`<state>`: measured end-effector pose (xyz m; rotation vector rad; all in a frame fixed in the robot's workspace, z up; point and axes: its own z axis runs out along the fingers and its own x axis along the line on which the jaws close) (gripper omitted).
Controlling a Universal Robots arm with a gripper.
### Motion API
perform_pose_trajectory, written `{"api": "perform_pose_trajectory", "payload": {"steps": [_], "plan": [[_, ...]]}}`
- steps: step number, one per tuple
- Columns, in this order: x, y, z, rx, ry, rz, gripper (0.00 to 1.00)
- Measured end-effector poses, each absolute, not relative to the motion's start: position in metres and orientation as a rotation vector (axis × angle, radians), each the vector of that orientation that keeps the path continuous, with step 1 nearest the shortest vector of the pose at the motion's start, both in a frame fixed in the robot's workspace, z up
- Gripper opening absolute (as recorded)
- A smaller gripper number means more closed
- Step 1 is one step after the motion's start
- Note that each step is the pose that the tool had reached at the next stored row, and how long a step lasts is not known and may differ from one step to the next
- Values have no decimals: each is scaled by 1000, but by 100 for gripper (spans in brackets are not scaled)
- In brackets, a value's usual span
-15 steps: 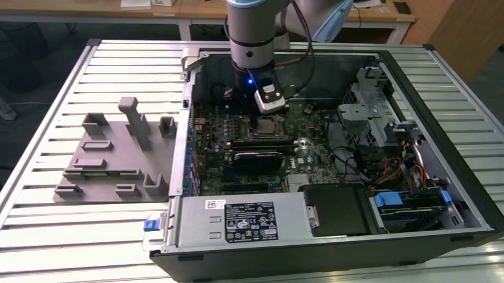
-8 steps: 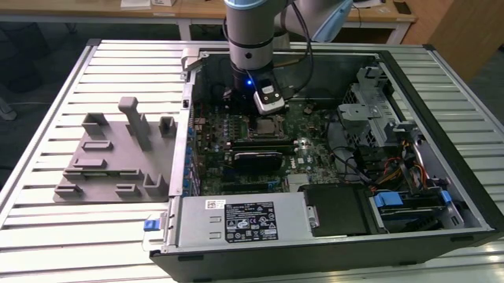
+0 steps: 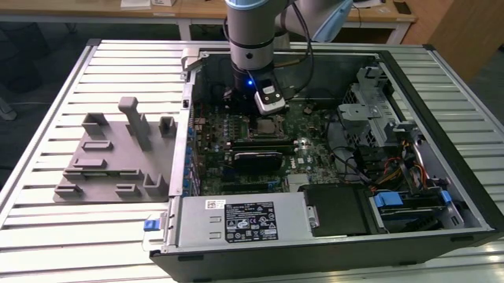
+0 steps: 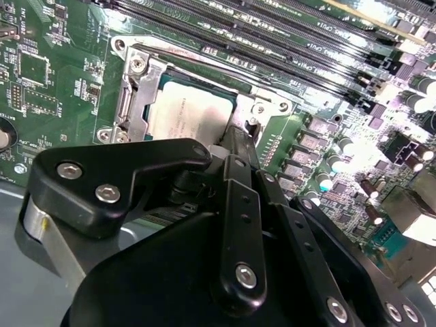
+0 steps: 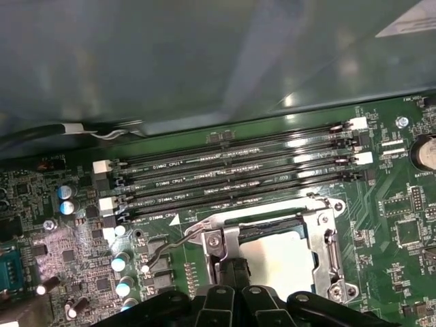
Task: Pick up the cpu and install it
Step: 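Close the cpu cover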
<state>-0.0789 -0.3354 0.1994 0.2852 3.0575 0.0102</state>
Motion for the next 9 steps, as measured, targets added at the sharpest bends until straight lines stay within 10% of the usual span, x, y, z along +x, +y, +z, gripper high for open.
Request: {"api": "perform_pose_trajectory", "payload": {"steps": [9], "plan": [[-76, -335, 199, 285, 3057, 10, 11]]}}
